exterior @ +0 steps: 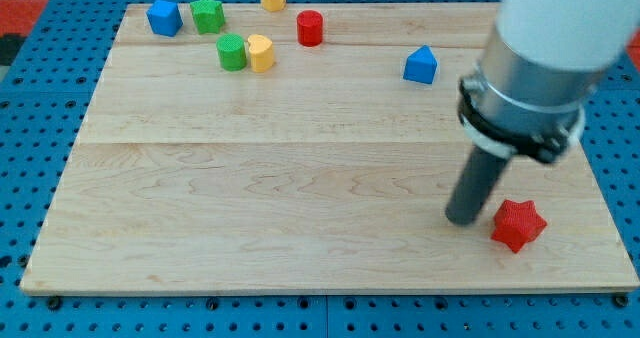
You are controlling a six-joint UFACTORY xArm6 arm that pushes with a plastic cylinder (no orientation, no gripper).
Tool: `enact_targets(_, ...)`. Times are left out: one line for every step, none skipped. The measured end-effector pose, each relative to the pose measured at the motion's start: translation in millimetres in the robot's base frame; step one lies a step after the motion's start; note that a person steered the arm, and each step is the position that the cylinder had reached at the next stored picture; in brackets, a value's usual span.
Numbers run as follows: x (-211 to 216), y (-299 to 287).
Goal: Push the blue triangle towards the red star
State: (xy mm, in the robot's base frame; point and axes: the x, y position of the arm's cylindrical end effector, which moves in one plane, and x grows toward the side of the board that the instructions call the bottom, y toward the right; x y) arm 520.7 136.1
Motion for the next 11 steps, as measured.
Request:
enact_targets(-99, 12)
enact_targets(-199, 62)
enact_targets(-236, -1)
enact_targets(-140, -18)
enact_targets(-68, -6)
enact_targets(-135, -3)
enact_targets(-154, -26)
enact_targets(-90, -8)
enact_targets(-83, -3)
enact_targets(-122, -40)
enact_targets(-90, -70)
